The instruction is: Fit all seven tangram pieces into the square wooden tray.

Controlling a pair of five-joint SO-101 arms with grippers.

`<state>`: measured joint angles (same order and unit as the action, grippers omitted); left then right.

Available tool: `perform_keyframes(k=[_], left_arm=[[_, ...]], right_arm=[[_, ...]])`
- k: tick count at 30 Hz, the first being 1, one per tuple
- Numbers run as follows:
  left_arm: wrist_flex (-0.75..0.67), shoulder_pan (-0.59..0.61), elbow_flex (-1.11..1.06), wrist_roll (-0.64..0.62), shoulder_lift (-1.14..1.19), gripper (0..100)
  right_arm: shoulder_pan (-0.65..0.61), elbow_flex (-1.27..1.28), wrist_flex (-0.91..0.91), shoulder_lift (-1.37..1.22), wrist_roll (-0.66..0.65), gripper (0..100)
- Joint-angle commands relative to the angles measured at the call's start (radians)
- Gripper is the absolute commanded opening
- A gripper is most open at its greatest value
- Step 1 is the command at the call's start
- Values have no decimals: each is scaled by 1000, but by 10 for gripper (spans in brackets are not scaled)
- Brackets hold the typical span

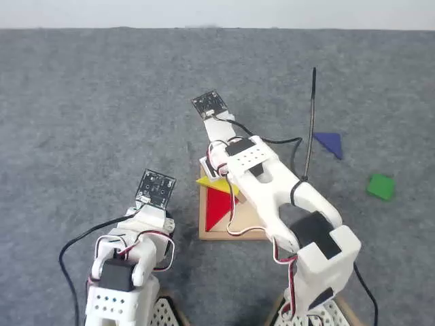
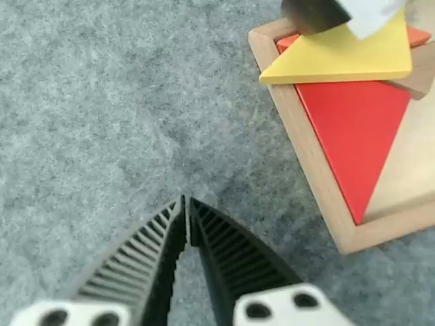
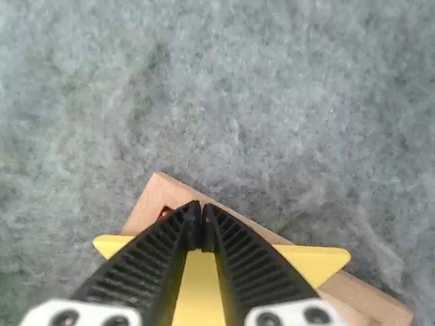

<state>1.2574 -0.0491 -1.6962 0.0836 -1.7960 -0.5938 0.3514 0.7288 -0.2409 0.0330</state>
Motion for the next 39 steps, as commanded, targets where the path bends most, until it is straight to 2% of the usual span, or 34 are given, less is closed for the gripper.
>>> perform_keyframes(k=[1,6,10,15,19,25,33,39], left_arm=[[5,5,12,-5,-21,13],[5,5,12,-5,-21,13],[5,5,12,-5,-21,13],[5,5,12,-5,-21,13],[5,5,12,-5,-21,13],[5,5,12,-5,-21,13],[5,5,12,-5,-21,13],[5,5,12,-5,-21,13]], right_arm=[[-13,78,19,153,-12,7],[-13,287,-28,344,-83,7],[-5,411,-107,501,-78,7],[-10,456,-2,691,-75,7],[-21,531,-42,766,-75,7],[-117,539,-116,662,-61,7],[-128,470,-128,452,-48,7],[-127,476,1,455,-92,7]])
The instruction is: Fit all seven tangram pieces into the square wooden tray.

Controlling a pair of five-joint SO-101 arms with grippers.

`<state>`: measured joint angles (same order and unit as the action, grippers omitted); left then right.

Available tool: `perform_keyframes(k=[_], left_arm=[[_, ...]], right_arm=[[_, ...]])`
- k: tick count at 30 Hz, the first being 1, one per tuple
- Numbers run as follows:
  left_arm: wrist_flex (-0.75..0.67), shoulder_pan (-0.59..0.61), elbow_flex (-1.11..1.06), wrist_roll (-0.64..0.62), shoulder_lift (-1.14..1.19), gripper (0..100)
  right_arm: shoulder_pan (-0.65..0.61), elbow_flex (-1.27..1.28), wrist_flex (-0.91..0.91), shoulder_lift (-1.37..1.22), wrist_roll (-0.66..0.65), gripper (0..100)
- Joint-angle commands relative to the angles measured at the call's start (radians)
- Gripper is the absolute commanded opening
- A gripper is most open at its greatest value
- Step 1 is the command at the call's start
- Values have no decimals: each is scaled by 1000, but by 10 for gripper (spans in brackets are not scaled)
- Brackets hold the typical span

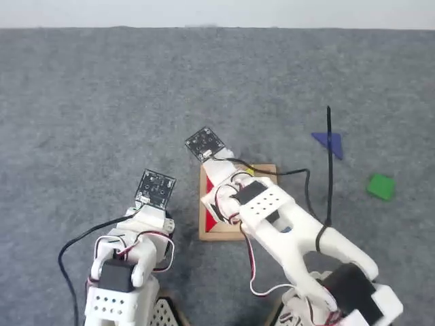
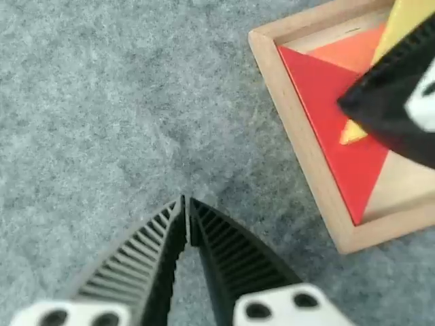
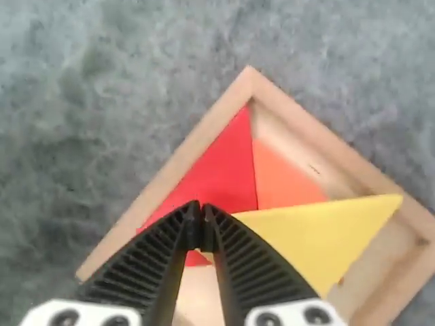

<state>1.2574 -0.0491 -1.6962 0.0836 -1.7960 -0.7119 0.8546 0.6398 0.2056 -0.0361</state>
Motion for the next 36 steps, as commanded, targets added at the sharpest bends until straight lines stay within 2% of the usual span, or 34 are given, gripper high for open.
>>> perform_keyframes(k=[1,14,19,22,24,27,30,36], left_arm=[[5,5,12,-5,-21,13],[5,5,12,-5,-21,13],[5,5,12,-5,-21,13],[5,5,12,-5,-21,13],[5,5,12,-5,-21,13],[5,5,12,-5,-21,13],[5,5,12,-5,-21,13],[5,5,12,-5,-21,13]], right_arm=[[-8,-28,117,18,-28,7],[22,-26,344,159,-147,7],[185,-26,323,367,-37,7],[332,14,308,495,38,7],[433,81,265,542,46,8],[518,187,188,533,-26,9],[518,252,125,493,-49,8],[406,233,71,386,-51,8]])
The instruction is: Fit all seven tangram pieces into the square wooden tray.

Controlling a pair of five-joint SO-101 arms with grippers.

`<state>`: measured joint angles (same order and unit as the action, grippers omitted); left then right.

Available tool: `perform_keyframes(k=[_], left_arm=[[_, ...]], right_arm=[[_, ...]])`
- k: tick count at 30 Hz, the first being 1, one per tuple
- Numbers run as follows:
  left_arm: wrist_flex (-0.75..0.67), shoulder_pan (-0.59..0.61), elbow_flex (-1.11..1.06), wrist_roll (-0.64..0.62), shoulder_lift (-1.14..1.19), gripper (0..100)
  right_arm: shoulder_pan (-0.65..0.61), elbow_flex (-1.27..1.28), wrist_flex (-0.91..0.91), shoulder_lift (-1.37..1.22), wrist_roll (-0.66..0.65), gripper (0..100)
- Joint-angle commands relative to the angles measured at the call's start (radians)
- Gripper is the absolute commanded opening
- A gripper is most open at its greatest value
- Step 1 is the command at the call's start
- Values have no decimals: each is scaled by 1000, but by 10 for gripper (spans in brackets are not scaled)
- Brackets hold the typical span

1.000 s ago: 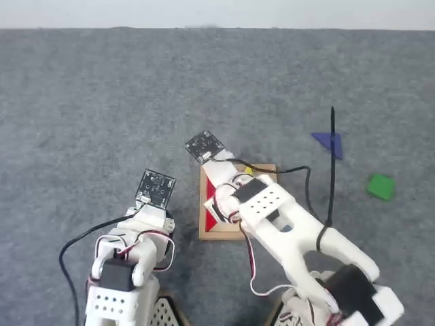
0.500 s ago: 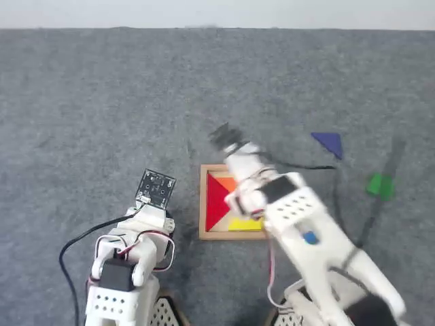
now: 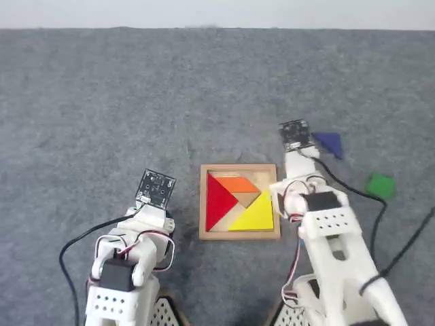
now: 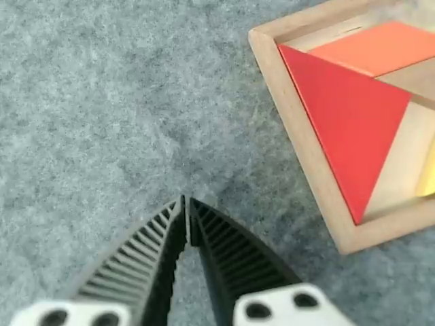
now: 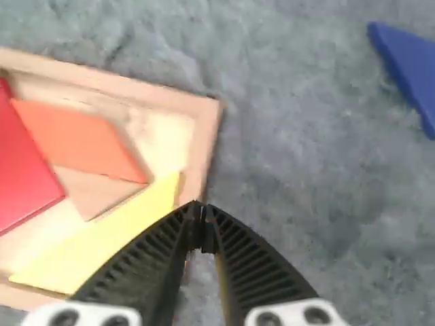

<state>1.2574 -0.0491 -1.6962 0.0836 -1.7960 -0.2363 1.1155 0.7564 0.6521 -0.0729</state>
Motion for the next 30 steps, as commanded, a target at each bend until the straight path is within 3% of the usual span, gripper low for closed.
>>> perform_keyframes(k=[1,7,12,17,20,26,30], left_arm=[[5,5,12,-5,-21,13],[5,5,12,-5,-21,13],[5,5,12,-5,-21,13],[5,5,12,-5,-21,13],[5,3,12,-5,-21,13],[5,5,12,-5,-21,13],[5,5,12,-5,-21,13]], right_arm=[[-88,-40,-45,-87,-14,8],[-153,-109,-33,-214,-20,9],[-217,-123,24,-170,-20,10],[-387,-140,111,-76,3,10],[-469,-137,119,-67,91,13],[-484,-123,125,-68,176,172],[-483,-112,117,-68,253,176]])
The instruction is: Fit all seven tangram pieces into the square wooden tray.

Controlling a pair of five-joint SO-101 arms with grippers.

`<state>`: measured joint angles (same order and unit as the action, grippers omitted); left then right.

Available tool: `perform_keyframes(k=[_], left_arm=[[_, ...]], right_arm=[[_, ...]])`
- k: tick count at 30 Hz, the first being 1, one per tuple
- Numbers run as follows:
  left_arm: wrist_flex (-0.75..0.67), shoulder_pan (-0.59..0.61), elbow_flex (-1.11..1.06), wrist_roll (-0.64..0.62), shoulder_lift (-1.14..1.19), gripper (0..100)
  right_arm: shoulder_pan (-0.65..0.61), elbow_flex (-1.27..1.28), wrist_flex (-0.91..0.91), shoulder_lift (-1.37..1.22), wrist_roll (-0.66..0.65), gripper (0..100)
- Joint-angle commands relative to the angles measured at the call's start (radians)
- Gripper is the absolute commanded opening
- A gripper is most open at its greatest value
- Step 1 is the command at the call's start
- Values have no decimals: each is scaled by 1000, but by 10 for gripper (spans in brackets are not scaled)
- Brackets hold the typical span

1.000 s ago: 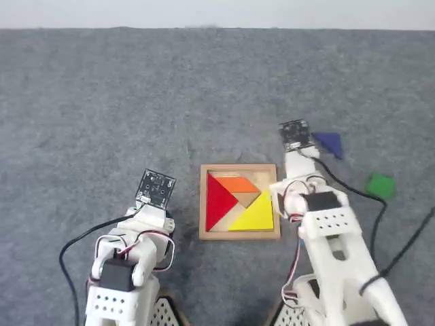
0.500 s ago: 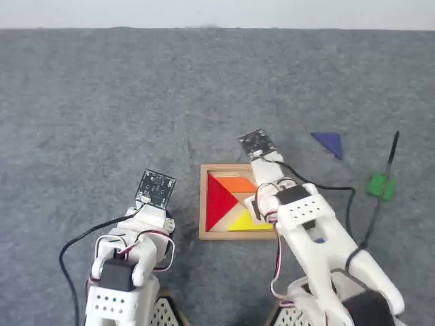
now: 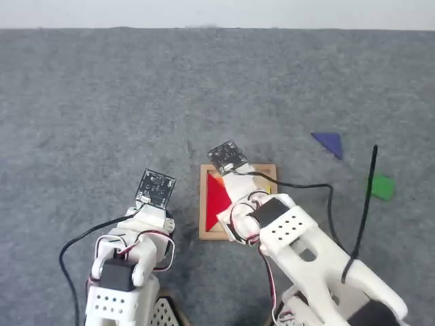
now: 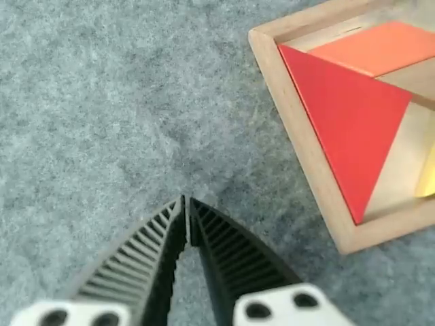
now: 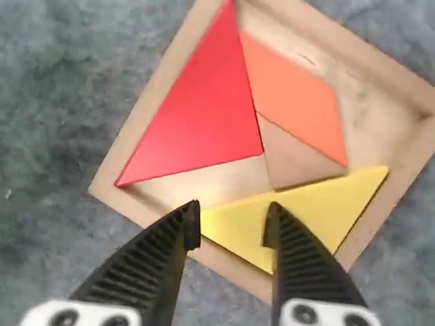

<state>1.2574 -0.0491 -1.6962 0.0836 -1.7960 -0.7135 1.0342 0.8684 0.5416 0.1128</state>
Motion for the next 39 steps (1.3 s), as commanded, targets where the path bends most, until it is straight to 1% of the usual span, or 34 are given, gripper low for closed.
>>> perform_keyframes(k=[1,7,9,14,16,19,24,28,29,35,39], left_arm=[[5,5,12,-5,-21,13],[5,5,12,-5,-21,13],[5,5,12,-5,-21,13],[5,5,12,-5,-21,13],[5,5,12,-5,-21,13],[5,5,12,-5,-21,13],[5,5,12,-5,-21,13],[5,5,12,-5,-21,13],[5,5,12,-5,-21,13],[5,5,12,-5,-21,13],[5,5,12,-5,-21,13]], right_arm=[[-5,-31,4,42,77,177],[1,-32,-15,44,123,177],[64,-35,-18,53,123,177],[315,-100,-39,21,124,176],[355,-137,-39,-15,123,176],[360,-184,-39,-88,120,176],[334,-259,-39,-216,123,174],[334,-313,-39,-298,101,89],[332,-318,-39,-320,81,84],[325,-319,-84,-435,68,82],[323,-322,-59,-447,63,80]])
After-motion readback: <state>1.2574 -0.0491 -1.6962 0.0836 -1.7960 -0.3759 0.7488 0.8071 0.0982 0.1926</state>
